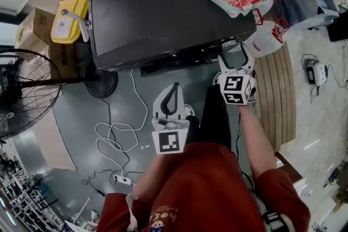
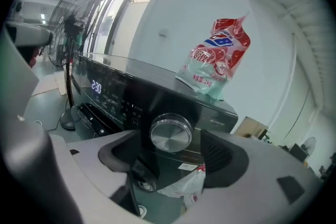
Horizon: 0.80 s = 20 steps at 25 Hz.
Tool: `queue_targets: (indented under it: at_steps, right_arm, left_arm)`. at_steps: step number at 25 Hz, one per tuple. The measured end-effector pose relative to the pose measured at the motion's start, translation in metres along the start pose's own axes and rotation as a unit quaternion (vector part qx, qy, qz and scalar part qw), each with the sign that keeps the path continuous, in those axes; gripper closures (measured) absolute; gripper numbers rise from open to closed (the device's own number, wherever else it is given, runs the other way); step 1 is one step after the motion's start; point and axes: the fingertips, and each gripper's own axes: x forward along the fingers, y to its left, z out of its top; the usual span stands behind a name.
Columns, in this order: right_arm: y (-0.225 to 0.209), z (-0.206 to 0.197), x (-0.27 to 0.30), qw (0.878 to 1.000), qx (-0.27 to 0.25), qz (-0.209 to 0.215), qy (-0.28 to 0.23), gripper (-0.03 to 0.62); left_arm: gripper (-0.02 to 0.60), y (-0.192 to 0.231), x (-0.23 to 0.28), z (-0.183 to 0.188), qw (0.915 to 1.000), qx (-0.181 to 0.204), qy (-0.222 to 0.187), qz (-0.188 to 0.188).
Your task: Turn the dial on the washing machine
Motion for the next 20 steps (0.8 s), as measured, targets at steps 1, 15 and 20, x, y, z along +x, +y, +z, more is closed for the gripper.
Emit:
queue_targets:
  at_steps: [1, 15, 20]
  right_arm:
    - [0.001, 0.000, 0.002, 1.000, -0.005, 0.000, 0.000, 0.237]
    - [0.003, -0.002, 0.014, 0.999, -0.037, -0.022, 0.012, 0.301]
    - [0.001, -0.003, 0.018, 0.999, -0.035, -0.035, 0.010, 0.310]
  left_arm:
    - [0.572, 0.001, 0.000, 0.000, 1.0000, 0.000, 0.002, 0.001]
    - [0.572, 0.005, 0.003, -0.005, 0.9999, 0.003, 0.009, 0.006]
    - [0.572, 0.005, 0.004, -0.007, 0.9999, 0.004, 0.009, 0.004]
